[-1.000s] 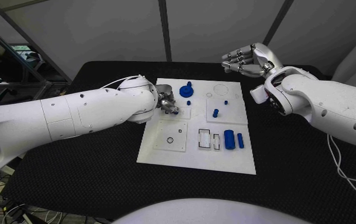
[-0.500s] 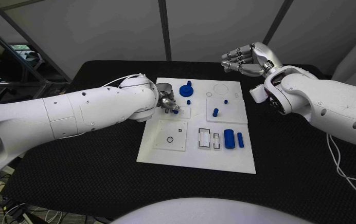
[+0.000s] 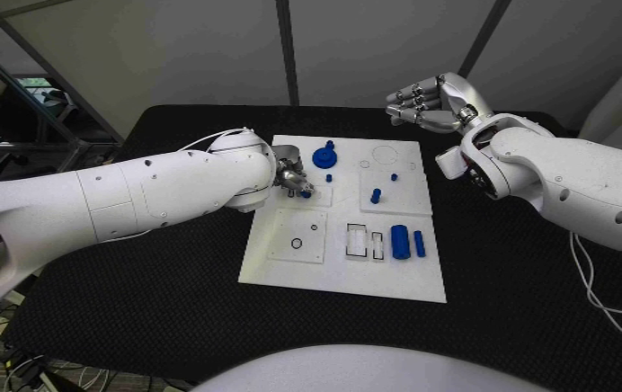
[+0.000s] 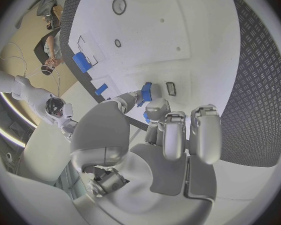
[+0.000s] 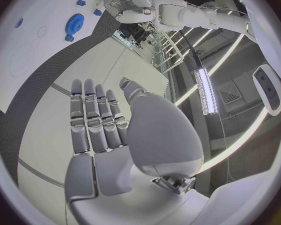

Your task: Assemble the parts on the task board

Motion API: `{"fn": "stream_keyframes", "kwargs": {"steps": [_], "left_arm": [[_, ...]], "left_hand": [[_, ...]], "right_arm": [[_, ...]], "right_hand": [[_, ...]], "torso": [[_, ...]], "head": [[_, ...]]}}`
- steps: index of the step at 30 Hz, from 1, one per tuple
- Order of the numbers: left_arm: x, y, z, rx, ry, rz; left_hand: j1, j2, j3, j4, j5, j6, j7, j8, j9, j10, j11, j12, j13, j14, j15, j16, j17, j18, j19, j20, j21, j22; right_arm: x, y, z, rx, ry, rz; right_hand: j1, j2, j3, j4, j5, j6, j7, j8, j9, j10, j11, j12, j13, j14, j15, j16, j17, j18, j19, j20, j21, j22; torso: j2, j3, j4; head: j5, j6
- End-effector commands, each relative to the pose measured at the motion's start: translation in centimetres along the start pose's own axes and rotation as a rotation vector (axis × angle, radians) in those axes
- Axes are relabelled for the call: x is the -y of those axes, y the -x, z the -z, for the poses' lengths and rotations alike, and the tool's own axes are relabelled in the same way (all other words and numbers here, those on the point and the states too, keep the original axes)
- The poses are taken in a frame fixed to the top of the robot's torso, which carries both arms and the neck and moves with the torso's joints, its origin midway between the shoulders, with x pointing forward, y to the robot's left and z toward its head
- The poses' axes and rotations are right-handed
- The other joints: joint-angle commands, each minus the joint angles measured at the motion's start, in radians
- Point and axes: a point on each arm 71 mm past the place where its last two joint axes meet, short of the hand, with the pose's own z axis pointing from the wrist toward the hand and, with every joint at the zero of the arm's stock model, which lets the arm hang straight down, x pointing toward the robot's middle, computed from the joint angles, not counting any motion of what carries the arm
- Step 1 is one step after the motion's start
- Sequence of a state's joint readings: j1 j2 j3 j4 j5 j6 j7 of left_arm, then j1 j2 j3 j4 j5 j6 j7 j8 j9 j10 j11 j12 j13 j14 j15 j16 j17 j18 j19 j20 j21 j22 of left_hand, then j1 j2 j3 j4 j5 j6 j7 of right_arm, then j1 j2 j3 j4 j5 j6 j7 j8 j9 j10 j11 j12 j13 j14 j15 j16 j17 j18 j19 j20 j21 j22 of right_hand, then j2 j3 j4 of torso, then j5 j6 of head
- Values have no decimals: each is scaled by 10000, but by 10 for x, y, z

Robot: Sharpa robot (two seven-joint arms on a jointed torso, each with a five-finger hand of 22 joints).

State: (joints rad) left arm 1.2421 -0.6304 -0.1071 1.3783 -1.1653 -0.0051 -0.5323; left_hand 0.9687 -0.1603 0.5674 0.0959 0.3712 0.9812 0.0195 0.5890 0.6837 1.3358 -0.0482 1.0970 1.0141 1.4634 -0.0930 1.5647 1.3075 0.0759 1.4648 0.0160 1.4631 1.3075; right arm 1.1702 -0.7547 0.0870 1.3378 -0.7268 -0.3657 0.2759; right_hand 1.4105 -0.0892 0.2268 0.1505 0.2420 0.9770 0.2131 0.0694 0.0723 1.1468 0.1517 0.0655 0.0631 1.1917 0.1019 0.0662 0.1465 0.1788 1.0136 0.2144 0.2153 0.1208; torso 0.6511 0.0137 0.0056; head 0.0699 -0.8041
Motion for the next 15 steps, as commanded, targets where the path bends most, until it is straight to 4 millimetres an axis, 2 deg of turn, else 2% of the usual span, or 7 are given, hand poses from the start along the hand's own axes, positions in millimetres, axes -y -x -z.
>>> {"fn": "stream_keyframes", "kwargs": {"steps": [1, 15], "left_arm": [[0, -3, 0, -254, 37, -56], [-1, -1, -2, -94, 77, 37]], "left_hand": [[-91, 6, -106, 19, -43, 85, -3, 5, 14, 79, 5, 36, 4, 1074, -77, 61, 2633, -459, 562, -54, 67, 1369], [-361, 126, -1210, 486, -66, 214, -20, 55, 2, 149, -5, 160, 88, 1074, -81, 61, 2633, -489, 613, -61, 156, 1511]], "right_arm": [[-2, 0, -1, -66, 70, -52], [-2, 0, -1, -66, 73, -53]], "right_hand": [[-88, 11, -72, -9, 56, -33, 64, -49, -6, -66, 27, -8, -4, 8, 52, -33, -17, 47, 73, 15, -48, -9], [-112, 21, -97, -5, 107, -38, 66, -49, -5, -71, 28, -6, -3, 9, 54, -32, -39, 48, 93, 18, -80, -33]], "torso": [[-4, 2, 13], [1, -2, 15]], "head": [[-11, -12], [-16, -6]]}}
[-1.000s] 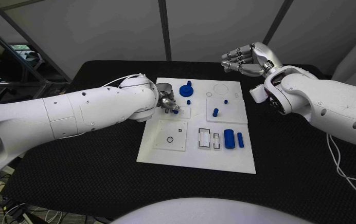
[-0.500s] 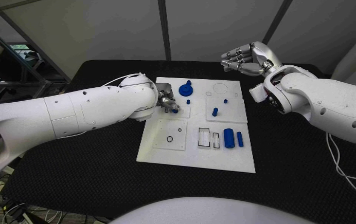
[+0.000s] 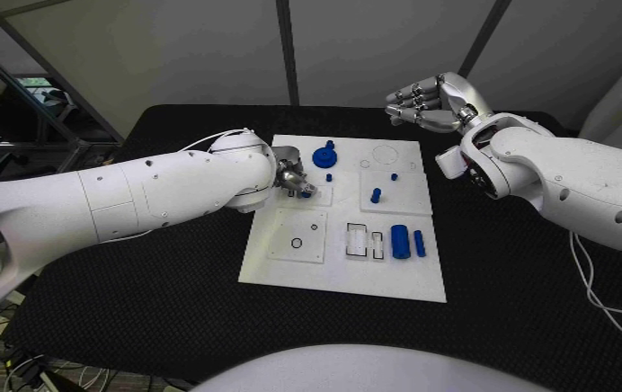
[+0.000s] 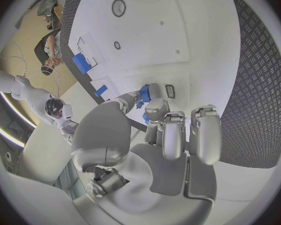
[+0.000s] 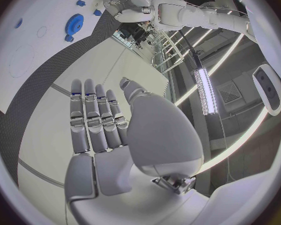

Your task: Assemble the parts on the task board

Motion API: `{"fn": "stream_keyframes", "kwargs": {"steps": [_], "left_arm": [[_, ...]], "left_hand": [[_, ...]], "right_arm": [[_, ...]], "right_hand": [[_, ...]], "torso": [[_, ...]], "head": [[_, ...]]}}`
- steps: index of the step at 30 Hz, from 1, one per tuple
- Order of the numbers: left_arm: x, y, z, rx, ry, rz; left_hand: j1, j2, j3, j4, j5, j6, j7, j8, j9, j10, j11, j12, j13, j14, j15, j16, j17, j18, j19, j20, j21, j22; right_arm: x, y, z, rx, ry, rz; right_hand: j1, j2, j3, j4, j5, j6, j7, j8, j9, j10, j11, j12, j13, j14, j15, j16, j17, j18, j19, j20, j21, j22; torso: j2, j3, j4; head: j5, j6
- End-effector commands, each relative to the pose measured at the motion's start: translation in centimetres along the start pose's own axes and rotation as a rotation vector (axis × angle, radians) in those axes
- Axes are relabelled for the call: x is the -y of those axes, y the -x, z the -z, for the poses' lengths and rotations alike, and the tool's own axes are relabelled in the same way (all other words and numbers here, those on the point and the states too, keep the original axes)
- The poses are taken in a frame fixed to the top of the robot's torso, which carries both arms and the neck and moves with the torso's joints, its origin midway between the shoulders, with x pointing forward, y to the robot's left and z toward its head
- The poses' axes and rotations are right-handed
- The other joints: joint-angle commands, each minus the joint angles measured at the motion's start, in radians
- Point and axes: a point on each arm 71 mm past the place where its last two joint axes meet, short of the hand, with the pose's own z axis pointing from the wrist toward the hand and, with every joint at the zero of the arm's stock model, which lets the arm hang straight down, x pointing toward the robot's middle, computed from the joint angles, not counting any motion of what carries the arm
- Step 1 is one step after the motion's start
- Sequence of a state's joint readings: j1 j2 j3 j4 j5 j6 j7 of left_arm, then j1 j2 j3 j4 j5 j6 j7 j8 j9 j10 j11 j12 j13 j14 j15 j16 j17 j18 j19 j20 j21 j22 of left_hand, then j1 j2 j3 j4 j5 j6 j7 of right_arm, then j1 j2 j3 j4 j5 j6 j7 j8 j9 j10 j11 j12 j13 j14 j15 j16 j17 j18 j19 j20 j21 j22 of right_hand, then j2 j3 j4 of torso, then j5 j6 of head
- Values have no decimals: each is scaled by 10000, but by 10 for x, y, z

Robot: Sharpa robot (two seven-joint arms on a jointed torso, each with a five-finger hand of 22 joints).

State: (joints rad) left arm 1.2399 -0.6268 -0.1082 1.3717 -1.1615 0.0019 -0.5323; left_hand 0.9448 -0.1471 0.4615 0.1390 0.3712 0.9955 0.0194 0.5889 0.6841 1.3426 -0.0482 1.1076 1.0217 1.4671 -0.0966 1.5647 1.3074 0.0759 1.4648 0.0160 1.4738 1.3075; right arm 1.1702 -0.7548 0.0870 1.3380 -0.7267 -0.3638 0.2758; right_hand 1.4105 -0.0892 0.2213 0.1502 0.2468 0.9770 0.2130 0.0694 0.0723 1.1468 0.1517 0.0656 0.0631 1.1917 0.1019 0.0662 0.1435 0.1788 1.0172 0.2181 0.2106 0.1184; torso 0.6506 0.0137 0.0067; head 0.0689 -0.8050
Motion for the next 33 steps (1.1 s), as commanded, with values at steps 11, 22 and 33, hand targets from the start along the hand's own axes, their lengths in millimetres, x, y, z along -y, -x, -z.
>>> {"fn": "stream_keyframes", "kwargs": {"steps": [11, 22, 33], "left_arm": [[-2, 3, -2, 126, 131, 115], [-3, 3, -2, 135, 140, 202], [-2, 4, -1, 256, 98, 405]], "left_hand": [[-89, 167, -756, 306, -48, 90, -27, 46, -29, 92, -9, 93, 37, 1037, -49, 61, 2634, -497, 629, -67, 76, 1561], [-164, 267, -1757, 817, -61, 150, -44, 44, -63, 136, -20, 174, 94, 1037, -53, 61, 2634, -510, 652, -75, 115, 1634], [160, 601, -3055, 1490, -1845, 173, -49, 48, -101, 141, -23, 215, 101, 1037, -59, 61, 2634, -511, 657, -76, 105, 1665]], "right_arm": [[-1, 0, -1, -41, 72, -53], [-1, 0, -1, -42, 60, -66], [-1, 0, -1, -29, 41, -81]], "right_hand": [[-128, 27, -55, 4, 76, -41, 67, -50, -5, -74, 30, -6, -3, 7, 56, -32, -19, 47, 65, -17, -48, -19], [-145, 32, -69, 10, 87, -45, 69, -51, -5, -78, 33, -6, -3, 5, 58, -32, -28, 47, 72, -15, -62, -29], [-166, 39, -86, 18, 99, -48, 71, -50, -5, -80, 35, -5, -2, 4, 60, -32, -39, 47, 80, -13, -78, -41]], "torso": [[4, -1, -1], [1, -4, 4], [1, -11, 6]], "head": [[0, -5], [-22, -31], [-29, -18]]}}
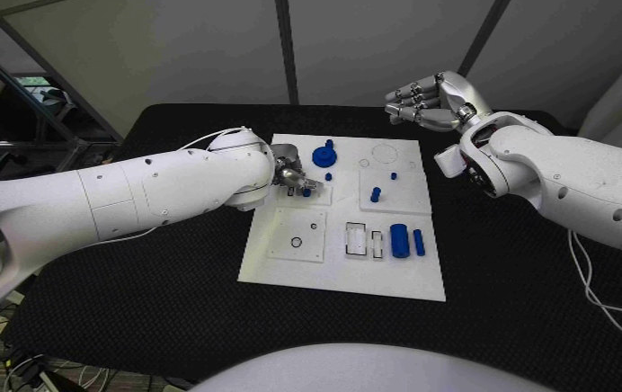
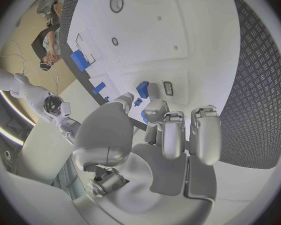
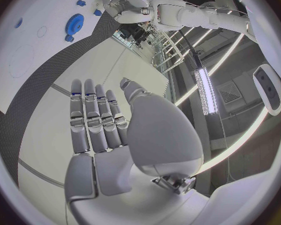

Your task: Assemble the parts on the task board

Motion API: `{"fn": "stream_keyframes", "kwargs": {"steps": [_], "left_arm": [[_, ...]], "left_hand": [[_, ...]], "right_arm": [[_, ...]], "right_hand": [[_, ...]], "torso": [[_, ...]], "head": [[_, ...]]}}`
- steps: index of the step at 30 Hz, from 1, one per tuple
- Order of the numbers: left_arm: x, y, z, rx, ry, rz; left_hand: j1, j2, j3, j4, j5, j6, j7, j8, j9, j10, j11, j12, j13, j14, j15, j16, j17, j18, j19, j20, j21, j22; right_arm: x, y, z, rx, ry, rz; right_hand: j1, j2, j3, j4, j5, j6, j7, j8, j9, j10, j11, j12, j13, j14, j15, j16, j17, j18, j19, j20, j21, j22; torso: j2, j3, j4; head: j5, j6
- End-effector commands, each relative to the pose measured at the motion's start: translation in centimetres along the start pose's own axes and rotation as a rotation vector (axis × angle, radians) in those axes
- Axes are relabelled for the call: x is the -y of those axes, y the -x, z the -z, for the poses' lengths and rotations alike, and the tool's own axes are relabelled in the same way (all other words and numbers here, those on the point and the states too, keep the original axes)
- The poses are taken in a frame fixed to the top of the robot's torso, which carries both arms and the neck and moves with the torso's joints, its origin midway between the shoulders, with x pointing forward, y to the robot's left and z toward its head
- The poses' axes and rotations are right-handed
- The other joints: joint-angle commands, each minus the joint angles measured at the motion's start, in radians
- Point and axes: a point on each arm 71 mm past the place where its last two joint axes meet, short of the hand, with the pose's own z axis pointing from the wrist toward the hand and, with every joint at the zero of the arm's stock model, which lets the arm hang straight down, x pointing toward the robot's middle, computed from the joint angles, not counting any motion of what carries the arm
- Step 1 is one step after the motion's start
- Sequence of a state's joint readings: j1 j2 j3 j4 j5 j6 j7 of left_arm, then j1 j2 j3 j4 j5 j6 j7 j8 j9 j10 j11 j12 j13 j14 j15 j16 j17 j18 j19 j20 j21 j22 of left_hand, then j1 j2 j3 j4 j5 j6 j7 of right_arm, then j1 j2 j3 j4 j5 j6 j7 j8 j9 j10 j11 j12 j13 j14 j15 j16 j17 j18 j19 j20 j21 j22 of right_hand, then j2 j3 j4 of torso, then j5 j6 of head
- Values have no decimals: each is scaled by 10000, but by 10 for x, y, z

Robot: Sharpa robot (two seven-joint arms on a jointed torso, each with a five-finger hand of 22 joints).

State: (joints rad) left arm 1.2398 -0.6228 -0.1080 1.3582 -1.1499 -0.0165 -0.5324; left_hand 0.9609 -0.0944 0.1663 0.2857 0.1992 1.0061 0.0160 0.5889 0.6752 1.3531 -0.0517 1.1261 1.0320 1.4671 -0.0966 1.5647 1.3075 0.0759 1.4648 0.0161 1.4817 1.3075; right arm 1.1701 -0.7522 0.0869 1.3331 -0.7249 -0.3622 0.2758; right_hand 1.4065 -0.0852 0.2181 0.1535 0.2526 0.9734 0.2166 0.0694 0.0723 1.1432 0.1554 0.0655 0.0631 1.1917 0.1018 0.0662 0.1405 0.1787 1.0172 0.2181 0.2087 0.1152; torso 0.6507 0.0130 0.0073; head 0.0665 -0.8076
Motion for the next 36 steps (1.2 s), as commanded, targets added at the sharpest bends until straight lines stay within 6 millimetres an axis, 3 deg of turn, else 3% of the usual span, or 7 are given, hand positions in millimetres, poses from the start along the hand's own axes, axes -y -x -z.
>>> {"fn": "stream_keyframes", "kwargs": {"steps": [1, 7, 16, 19, 28, 32, 36], "left_arm": [[0, 2, 1, 129, 16, 213], [-3, 10, 4, 193, 18, 349], [-2, 40, 13, 370, -140, 617], [-1, 52, 16, 477, -228, 774], [-7, 89, 9, 104, -27, 1107], [-12, 95, -2, -58, 312, 958], [-18, 97, -13, -219, 689, 728]], "left_hand": [[4, 76, -131, 25, -145, 61, -13, 46, -13, 30, 13, 21, -13, 1037, -59, 61, 2633, -505, 646, -77, 3, 1640], [82, 72, -310, 15, -188, -39, 20, 15, -21, -111, 35, -177, -250, 1037, -51, 61, 2633, -463, 578, -74, -149, 1480], [435, 124, -626, -10, -176, -273, 102, -34, -30, -411, 106, -510, -659, 1037, -1, 61, 2633, -414, 494, -36, -342, 1294], [578, 133, -810, 8, -163, -482, 193, -132, -72, -752, 185, -924, -1134, 1032, 58, 48, 2618, -359, 391, 7, -565, 1072], [1487, 272, -1409, -40, -120, -1497, 781, -1273, -884, -2115, 696, -2389, -2834, 819, 483, -458, 2064, -108, -112, 358, -1673, 41], [1860, 329, -1551, -48, -103, -1586, 890, -1629, -1251, -2247, 789, -2456, -3005, 799, 565, -495, 2024, -90, -136, 462, -1758, -11], [2050, 387, -1631, -43, -88, -1530, 900, -1771, -1449, -2238, 803, -2399, -3016, 808, 582, -473, 2045, -94, -114, 493, -1740, 24]], "right_arm": [[-1, 0, -1, -31, 61, -69], [-1, 1, 0, -19, 48, -64], [1, 3, 0, 38, 1, -52], [1, 3, -1, 37, -2, -58], [2, 2, -2, 34, -27, -62], [2, 1, -2, 16, -18, -74], [1, 1, -2, 3, -15, -81]], "right_hand": [[-125, -1, -53, -15, 41, -12, 35, -50, -5, -44, -2, -5, -2, 4, 61, -32, -10, 47, 81, -13, -59, -9], [-150, 11, -75, -6, 58, -24, 39, -54, -6, -55, 3, -7, -3, -3, 65, -34, -27, 46, 91, -9, -84, -27], [-158, 14, -86, -5, 65, -33, 42, -56, -7, -64, 6, -10, -4, -9, 69, -36, -36, 46, 94, -6, -97, -37], [-158, 14, -86, -5, 65, -33, 42, -56, -7, -64, 6, -10, -4, -9, 69, -36, -36, 46, 94, -6, -97, -37], [-158, 14, -86, -5, 65, -33, 42, -56, -7, -64, 6, -10, -4, -9, 69, -36, -36, 46, 94, -6, -97, -37], [-162, 18, -96, -7, 73, -42, 45, -58, -8, -75, 9, -12, -4, -16, 72, -37, -45, 45, 97, -4, -112, -47], [-162, 18, -96, -7, 73, -42, 45, -58, -8, -75, 9, -12, -4, -16, 72, -37, -45, 45, 97, -4, -112, -47]], "torso": [[1, -4, 1], [-7, -1, -4], [-9, 5, -6], [5, 0, -16], [12, 17, -9], [24, 5, -20], [28, 9, -26]], "head": [[-7, 9], [-23, 31], [-34, 56], [-14, 98], [-1, 192], [21, 227], [67, 224]]}}
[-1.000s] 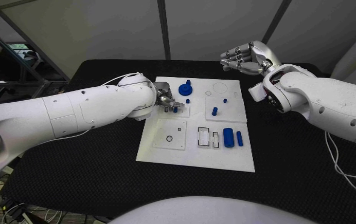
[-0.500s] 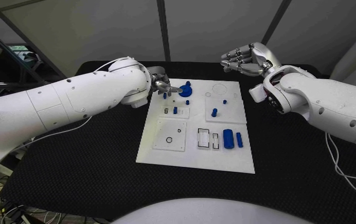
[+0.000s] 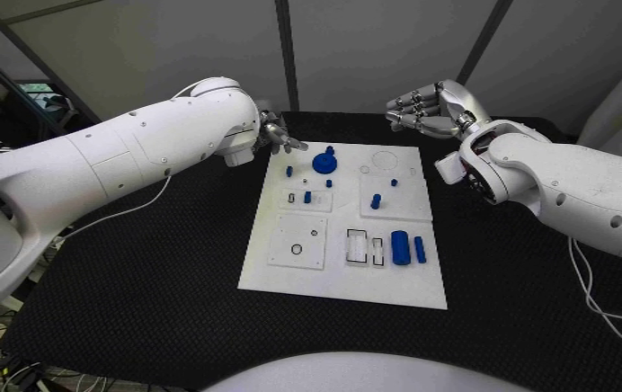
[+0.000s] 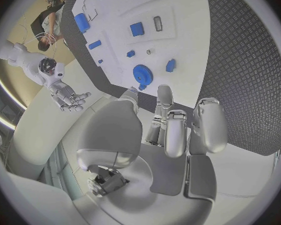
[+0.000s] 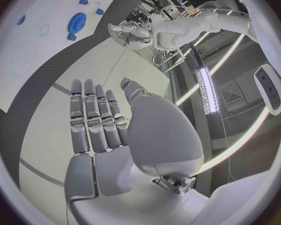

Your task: Assemble the parts on the task board

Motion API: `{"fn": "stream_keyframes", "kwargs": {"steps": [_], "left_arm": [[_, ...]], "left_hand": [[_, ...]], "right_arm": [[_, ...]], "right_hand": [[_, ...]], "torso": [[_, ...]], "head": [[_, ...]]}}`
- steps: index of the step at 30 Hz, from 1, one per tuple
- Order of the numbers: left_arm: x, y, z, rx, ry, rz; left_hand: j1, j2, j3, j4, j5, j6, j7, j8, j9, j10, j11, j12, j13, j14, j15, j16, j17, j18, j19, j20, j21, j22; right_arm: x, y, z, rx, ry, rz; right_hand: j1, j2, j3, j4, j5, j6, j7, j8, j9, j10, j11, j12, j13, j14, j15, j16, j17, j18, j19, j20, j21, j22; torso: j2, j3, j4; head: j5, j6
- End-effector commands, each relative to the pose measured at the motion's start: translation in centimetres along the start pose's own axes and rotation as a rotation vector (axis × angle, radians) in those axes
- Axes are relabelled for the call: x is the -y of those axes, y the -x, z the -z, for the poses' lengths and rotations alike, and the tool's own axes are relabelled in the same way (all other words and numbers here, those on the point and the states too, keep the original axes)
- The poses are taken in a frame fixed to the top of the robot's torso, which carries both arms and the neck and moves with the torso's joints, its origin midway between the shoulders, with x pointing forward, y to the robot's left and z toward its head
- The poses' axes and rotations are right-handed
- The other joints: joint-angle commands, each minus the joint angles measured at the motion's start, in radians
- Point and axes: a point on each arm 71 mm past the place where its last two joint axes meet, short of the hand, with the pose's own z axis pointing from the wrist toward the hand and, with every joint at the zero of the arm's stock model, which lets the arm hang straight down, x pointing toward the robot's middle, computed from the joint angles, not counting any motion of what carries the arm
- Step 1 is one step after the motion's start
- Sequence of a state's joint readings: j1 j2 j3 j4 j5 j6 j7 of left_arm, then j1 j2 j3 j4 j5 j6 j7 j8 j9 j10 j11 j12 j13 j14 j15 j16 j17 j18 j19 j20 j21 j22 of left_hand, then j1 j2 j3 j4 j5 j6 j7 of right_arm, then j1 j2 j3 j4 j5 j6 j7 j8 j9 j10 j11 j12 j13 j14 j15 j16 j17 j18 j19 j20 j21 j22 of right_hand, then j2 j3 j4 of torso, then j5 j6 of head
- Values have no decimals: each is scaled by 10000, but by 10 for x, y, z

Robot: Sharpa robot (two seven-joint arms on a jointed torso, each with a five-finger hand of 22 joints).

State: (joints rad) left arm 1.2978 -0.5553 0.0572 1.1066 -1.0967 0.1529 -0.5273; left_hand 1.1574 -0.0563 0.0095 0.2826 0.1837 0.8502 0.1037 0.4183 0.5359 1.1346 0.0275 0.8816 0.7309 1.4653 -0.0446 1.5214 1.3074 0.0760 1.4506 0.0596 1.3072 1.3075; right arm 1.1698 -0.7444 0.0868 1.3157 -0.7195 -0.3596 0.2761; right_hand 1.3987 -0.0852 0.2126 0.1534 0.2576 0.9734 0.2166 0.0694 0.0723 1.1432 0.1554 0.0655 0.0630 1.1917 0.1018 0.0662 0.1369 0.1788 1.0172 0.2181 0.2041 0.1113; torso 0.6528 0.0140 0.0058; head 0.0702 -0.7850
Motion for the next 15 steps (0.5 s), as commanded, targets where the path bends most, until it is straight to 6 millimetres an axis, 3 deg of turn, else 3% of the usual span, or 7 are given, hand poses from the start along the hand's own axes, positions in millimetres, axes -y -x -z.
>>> {"fn": "stream_keyframes", "kwargs": {"steps": [1, 8, 15], "left_arm": [[-3, -1, -5, -652, 112, -475], [-11, -4, -17, -799, 619, -882], [-13, -10, -24, -869, 775, -954]], "left_hand": [[134, 30, -76, -12, 69, 56, 21, -90, -101, -37, 9, 75, 9, 834, 62, -23, 2064, -101, 43, 65, 31, 54], [204, 80, -116, 3, 65, 155, 13, -121, -187, 2, 3, 135, 32, 868, 60, 54, 2146, -121, 88, 70, 113, 143], [202, 117, -176, 37, 46, 250, 1, -134, -252, 32, -5, 186, 54, 884, 56, 91, 2186, -134, 119, 69, 169, 204]], "right_arm": [[-2, 0, -1, -50, 68, -62], [-3, -1, -1, -69, 91, -76], [-4, -3, -1, -94, 114, -93]], "right_hand": [[-84, 19, -42, -5, 23, -42, 45, -58, -8, -75, 9, -12, -4, -16, 72, -37, -9, 44, 97, -4, -66, -9], [-84, 19, -42, -5, 23, -42, 45, -58, -8, -75, 9, -12, -4, -16, 72, -37, -9, 44, 97, -4, -66, -9], [-79, 23, -47, -13, 35, -49, 45, -59, -9, -82, 10, -13, -4, -20, 73, -38, -17, 45, 100, -2, -78, -18]], "torso": [[22, 0, -16], [36, -15, -11], [20, -4, -26]], "head": [[41, 16], [62, 2], [89, -13]]}}
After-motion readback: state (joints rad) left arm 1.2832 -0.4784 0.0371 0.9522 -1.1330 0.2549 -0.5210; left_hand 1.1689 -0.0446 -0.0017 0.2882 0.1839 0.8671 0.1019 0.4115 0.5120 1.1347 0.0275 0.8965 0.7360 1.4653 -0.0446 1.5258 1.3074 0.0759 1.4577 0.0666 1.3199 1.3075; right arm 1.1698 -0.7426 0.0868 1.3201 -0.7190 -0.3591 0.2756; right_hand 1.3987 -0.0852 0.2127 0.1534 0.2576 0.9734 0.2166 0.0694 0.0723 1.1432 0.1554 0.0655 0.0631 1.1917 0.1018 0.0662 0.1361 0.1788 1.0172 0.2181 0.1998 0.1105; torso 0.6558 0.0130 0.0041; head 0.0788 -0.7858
